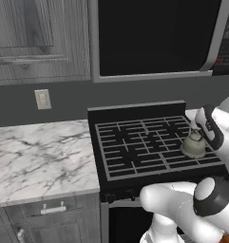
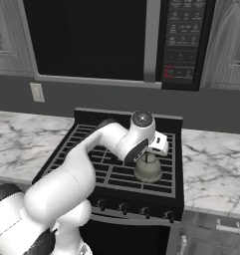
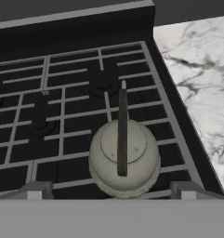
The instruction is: The kettle is done boiling. Turn off the stove, then wait for 300 timesteps before moving the kettle to the dining table.
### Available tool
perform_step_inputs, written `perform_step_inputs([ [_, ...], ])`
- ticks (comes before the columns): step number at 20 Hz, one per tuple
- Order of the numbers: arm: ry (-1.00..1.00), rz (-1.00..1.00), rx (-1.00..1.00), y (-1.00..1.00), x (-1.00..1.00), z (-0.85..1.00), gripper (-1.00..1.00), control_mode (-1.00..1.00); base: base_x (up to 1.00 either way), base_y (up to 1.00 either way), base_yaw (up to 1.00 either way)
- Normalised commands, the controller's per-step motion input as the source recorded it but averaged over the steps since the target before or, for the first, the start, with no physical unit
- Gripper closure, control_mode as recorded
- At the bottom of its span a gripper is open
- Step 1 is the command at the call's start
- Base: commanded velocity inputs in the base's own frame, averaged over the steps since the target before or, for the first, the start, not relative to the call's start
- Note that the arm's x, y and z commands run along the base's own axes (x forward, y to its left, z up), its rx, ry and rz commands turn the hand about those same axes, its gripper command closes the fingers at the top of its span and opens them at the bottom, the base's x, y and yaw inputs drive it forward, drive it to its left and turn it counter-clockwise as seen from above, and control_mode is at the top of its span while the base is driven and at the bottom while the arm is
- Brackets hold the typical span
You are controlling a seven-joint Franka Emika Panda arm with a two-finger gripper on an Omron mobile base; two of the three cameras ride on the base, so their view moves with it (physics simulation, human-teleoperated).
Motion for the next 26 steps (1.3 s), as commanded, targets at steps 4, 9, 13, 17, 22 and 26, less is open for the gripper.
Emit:
perform_step_inputs([
  [4,0.04,0.00,0.00,0.00,0.25,-0.11,-1.00,-1.00,0.00,0.00,0.00],
  [9,0.03,0.00,0.00,0.00,0.23,-0.18,-1.00,-1.00,0.00,0.00,0.00],
  [13,0.01,0.01,0.00,-0.07,0.20,-0.19,-1.00,-1.00,0.00,0.00,0.00],
  [17,0.00,0.03,0.00,-0.10,0.23,-0.21,-1.00,-1.00,0.00,0.00,0.00],
  [22,0.00,0.03,0.00,-0.09,0.21,-0.18,-1.00,-1.00,0.00,0.00,0.00],
  [26,0.01,0.03,0.00,-0.09,0.17,-0.18,-1.00,-1.00,0.00,0.00,0.00],
])
